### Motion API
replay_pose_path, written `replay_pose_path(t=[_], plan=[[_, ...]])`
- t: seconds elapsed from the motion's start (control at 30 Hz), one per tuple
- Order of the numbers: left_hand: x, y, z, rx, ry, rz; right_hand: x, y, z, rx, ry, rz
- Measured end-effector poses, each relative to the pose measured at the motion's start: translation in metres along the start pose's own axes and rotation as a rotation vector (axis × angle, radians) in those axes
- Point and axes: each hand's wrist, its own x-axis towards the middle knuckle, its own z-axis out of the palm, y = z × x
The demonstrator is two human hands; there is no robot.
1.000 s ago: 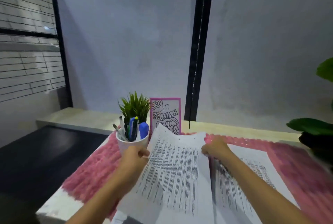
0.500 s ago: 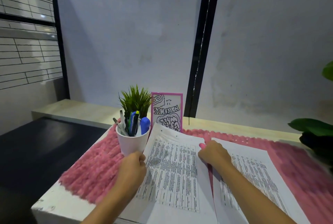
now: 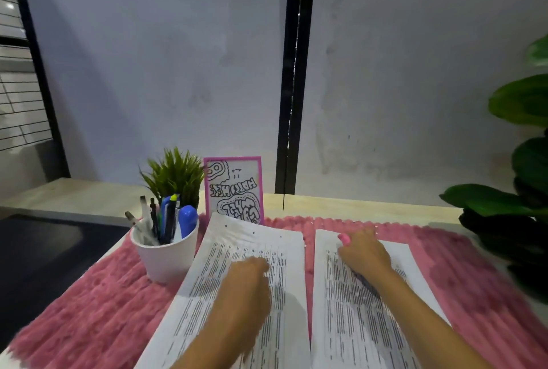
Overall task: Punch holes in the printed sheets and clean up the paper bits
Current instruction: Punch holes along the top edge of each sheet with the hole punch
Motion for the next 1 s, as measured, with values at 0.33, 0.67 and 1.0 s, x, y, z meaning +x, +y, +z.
replay_pose_path(t=[0.33, 0.67, 1.0], plan=[[0.079, 0.088, 0.103, -0.234, -0.117, -0.108, 0.032, 0.035, 0.002, 0.035, -0.051, -0.137], [0.106, 0.075, 0.122, -0.720, 0.065, -0.166, 0.035, 0.037, 0.005, 0.133, 0.014, -0.108], [0.113, 0.068, 0.121, -0.892, 0.043, -0.144, 0.034, 0.042, -0.019, 0.650, 0.161, -0.205]])
